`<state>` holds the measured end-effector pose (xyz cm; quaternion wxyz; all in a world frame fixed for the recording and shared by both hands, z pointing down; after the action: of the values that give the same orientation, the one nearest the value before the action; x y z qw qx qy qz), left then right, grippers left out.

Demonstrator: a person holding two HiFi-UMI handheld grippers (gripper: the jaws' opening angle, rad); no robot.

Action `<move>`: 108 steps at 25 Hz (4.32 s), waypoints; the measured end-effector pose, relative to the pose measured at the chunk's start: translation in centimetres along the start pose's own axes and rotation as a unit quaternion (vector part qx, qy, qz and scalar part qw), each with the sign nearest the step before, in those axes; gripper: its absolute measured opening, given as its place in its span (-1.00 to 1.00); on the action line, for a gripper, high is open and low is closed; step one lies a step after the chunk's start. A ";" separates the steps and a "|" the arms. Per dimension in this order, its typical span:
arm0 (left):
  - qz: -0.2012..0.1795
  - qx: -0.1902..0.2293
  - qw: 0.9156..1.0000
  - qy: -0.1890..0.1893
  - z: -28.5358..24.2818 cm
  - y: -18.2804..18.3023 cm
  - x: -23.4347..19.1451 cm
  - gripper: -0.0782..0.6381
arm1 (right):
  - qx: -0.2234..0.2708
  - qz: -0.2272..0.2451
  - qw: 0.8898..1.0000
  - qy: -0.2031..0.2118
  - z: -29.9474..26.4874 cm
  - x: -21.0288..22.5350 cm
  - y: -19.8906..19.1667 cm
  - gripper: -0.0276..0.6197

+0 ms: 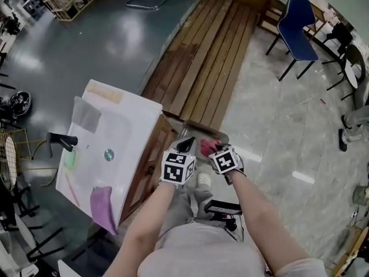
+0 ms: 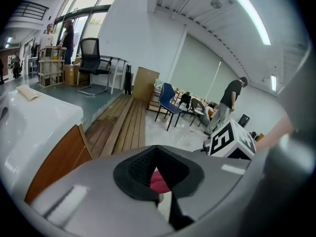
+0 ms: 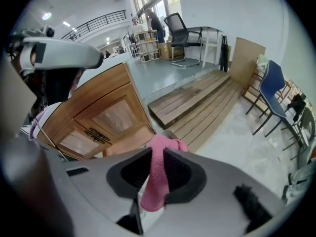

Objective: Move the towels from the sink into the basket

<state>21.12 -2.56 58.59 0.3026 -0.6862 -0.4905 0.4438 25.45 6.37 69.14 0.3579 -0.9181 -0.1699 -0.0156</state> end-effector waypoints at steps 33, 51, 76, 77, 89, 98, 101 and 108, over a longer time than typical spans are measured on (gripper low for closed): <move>0.001 -0.014 1.000 -0.020 1.0 -0.6 0.5 -0.77 | 0.033 0.035 0.999 0.022 1.2 -1.2 3.4 -0.86; -0.029 0.041 0.998 -0.022 2.9 4.5 0.7 -0.77 | 0.081 0.052 0.995 0.018 6.2 -1.8 10.1 -0.86; -0.070 0.167 0.983 0.010 9.7 12.2 -0.3 -0.77 | 0.265 0.072 0.961 0.033 13.3 -9.0 20.6 -0.86; -0.074 0.173 0.982 0.012 10.1 12.6 -0.3 -0.77 | 0.274 0.075 0.958 0.035 13.6 -9.3 20.9 -0.86; -0.082 0.253 0.963 0.035 14.9 16.7 -0.8 -0.77 | 0.363 0.131 0.920 0.070 16.0 -13.7 24.7 -0.86; -0.088 0.275 0.954 0.079 17.6 16.9 -2.9 -0.77 | 0.370 0.150 0.910 0.111 14.9 -17.0 26.3 -0.86; -0.085 0.280 0.951 0.098 18.7 16.8 -4.2 -0.77 | 0.370 0.161 0.906 0.127 14.2 -18.4 27.0 -0.86; -0.061 0.290 0.943 0.153 21.4 16.8 -7.7 -0.77 | 0.360 0.185 0.899 0.167 12.4 -21.2 28.6 -0.86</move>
<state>7.54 -15.87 37.65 0.5863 -0.5969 -0.3294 0.4376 13.57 -11.43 38.05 0.6835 -0.7254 0.0712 -0.0395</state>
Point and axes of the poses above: the fingertips, and each gripper's own axes: z backward along the fingers, x to its right, y out of its top, the point moved 3 cm from there along z, backward along the fingers, and after that the axes turned 14 degrees about x, right-handed, at the moved point
